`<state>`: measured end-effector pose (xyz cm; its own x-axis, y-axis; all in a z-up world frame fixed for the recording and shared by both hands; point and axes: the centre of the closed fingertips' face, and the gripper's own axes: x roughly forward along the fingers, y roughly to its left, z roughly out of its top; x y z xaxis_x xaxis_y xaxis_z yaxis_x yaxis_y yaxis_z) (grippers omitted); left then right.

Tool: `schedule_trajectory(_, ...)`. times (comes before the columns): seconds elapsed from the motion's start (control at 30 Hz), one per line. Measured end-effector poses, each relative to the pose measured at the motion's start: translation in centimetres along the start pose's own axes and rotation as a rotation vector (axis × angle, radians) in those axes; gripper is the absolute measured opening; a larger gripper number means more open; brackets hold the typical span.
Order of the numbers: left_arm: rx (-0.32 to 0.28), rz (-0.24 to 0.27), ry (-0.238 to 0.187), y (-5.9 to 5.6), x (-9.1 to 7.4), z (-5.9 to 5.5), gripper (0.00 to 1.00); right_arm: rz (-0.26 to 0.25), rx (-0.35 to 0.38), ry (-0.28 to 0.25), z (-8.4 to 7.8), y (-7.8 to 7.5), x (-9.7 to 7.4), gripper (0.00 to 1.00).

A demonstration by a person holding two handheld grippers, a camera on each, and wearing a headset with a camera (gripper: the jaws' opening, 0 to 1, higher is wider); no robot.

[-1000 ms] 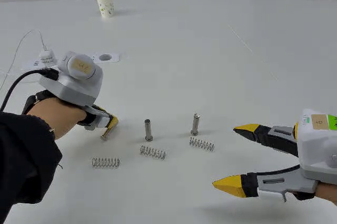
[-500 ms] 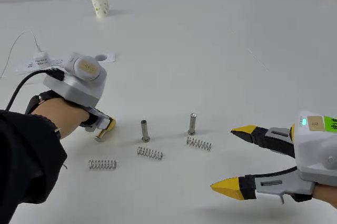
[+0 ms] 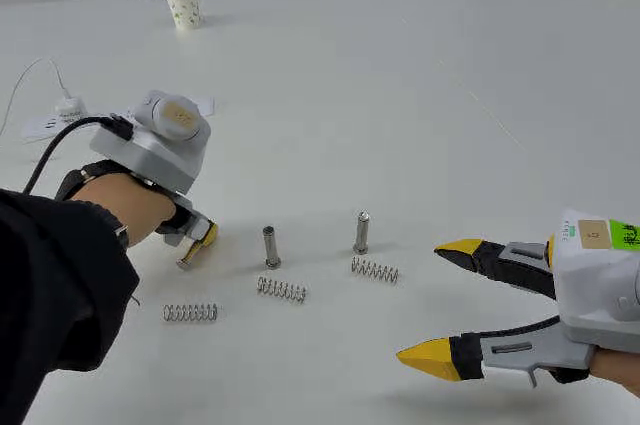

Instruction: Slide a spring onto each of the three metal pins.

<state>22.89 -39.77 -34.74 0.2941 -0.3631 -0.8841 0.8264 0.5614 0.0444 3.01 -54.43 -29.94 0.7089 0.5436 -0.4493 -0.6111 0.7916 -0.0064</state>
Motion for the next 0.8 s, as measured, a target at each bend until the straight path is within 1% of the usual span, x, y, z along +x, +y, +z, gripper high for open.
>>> schedule_trajectory(0.1, -0.005, 0.004, 0.011, 0.08, 0.02, -0.04, 0.13, 0.000, 0.002, -0.001, 0.00, 0.03, 0.00, 0.75)
schedule_trajectory(0.17, -0.022, 0.005, 0.015, 0.09, -0.01, -0.13, 0.12, 0.000, 0.002, -0.001, -0.02, 0.05, 0.01, 0.75)
schedule_trajectory(0.23, -0.020, 0.011, 0.017, 0.16, -0.01, -0.15, 0.11, 0.000, 0.003, 0.000, -0.08, 0.07, 0.01, 0.75)
schedule_trajectory(0.27, -0.010, 0.023, 0.018, 0.31, -0.01, -0.17, 0.10, 0.001, 0.004, 0.000, -0.09, 0.10, 0.00, 0.75)
schedule_trajectory(0.37, -0.006, 0.035, 0.018, 0.24, -0.02, -0.23, 0.09, 0.001, 0.005, -0.001, -0.09, 0.13, 0.06, 0.75)
schedule_trajectory(0.57, -0.012, 0.053, 0.016, 0.22, -0.04, -0.27, 0.07, 0.008, 0.002, -0.003, 0.01, 0.28, 0.33, 0.75)
schedule_trajectory(0.67, -0.033, 0.052, 0.001, 0.28, -0.10, -0.34, 0.06, 0.010, -0.003, -0.006, 0.22, 0.37, 0.34, 0.75)
schedule_trajectory(0.73, -0.035, 0.049, -0.016, 0.32, -0.12, -0.36, 0.05, 0.008, -0.005, -0.011, 0.41, 0.29, 0.22, 0.75)
schedule_trajectory(0.8, -0.058, 0.038, -0.037, 0.31, -0.15, -0.34, 0.05, 0.005, -0.007, -0.011, 0.47, 0.14, 0.07, 0.75)
